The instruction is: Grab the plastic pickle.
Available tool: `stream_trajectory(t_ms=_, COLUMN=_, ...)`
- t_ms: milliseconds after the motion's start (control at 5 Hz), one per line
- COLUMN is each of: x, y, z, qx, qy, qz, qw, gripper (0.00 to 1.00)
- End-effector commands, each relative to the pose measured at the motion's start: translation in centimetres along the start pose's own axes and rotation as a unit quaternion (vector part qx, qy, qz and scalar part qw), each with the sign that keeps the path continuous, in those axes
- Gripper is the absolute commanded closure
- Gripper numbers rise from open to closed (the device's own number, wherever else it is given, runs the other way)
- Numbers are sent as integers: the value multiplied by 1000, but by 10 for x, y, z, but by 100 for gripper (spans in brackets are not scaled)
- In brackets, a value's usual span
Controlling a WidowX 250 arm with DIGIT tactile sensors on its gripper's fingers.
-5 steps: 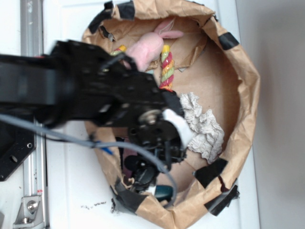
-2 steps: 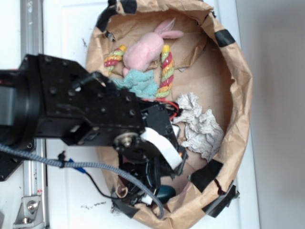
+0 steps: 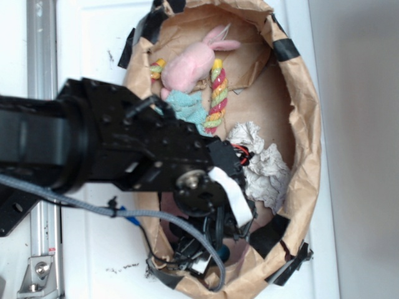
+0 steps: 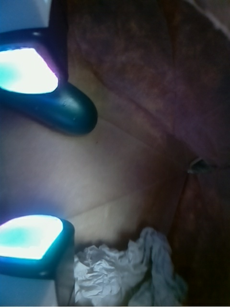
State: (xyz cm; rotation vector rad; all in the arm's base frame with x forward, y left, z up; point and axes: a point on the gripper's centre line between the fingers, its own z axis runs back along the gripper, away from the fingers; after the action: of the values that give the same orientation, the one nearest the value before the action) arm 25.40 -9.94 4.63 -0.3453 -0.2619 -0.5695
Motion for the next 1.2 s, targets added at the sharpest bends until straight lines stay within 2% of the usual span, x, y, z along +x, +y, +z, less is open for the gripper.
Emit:
stream_trajectory(t_ms=0, x=6, y=-15, z=-28, qx=79, qy=57, qz=-33, qw=995, gripper=0)
stream_trajectory(t_ms=200, x=8, y=-3, z=-38, qx=153, qy=90, qz=-9, qw=984, gripper=0)
stream_trajectory(t_ms=400, x=8, y=27, z=-20, qx=155, qy=75, qz=34, qw=984, gripper=0)
stream_trajectory(t_ms=600, x=5, y=57, z=3, qx=125, qy=55, qz=84, qw=987, gripper=0)
stream_trajectory(t_ms=800, x=-3, y=78, z=26, qx=105, qy=36, qz=130, qw=985, gripper=0)
stream_trajectory(t_ms=1000, x=-9, y=84, z=46, qx=91, qy=14, qz=156, qw=983, gripper=0)
